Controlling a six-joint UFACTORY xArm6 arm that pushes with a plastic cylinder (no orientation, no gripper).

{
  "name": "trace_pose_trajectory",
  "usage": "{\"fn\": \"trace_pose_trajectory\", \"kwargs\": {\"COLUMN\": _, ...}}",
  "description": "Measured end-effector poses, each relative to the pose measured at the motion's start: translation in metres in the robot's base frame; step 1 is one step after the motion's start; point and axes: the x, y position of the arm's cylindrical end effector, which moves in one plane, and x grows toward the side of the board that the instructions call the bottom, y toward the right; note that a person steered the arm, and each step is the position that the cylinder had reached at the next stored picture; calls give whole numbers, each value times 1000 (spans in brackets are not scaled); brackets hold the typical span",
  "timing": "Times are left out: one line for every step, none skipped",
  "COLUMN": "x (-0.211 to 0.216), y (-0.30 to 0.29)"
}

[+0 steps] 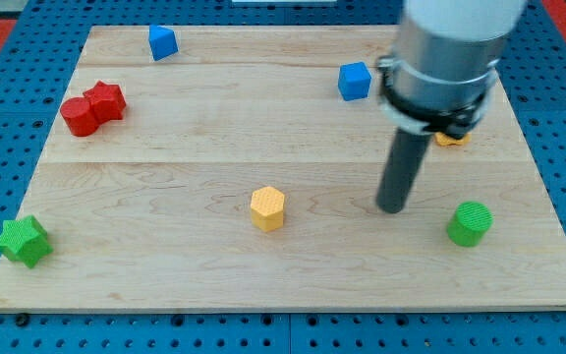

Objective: Slide yellow hexagon towards blue cube

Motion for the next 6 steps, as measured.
{"fn": "trace_pose_trajectory", "kwargs": {"x": 19, "y": -53}}
{"fn": "trace_pose_trajectory", "kwargs": {"x": 31, "y": -101}}
{"fn": "trace_pose_trajectory", "kwargs": {"x": 22, "y": -150}}
{"fn": "trace_pose_trajectory", "kwargs": {"x": 10, "y": -124}}
{"fn": "trace_pose_trajectory", "kwargs": {"x": -15, "y": -89}}
{"fn": "trace_pose_trajectory", "kwargs": {"x": -51, "y": -89}}
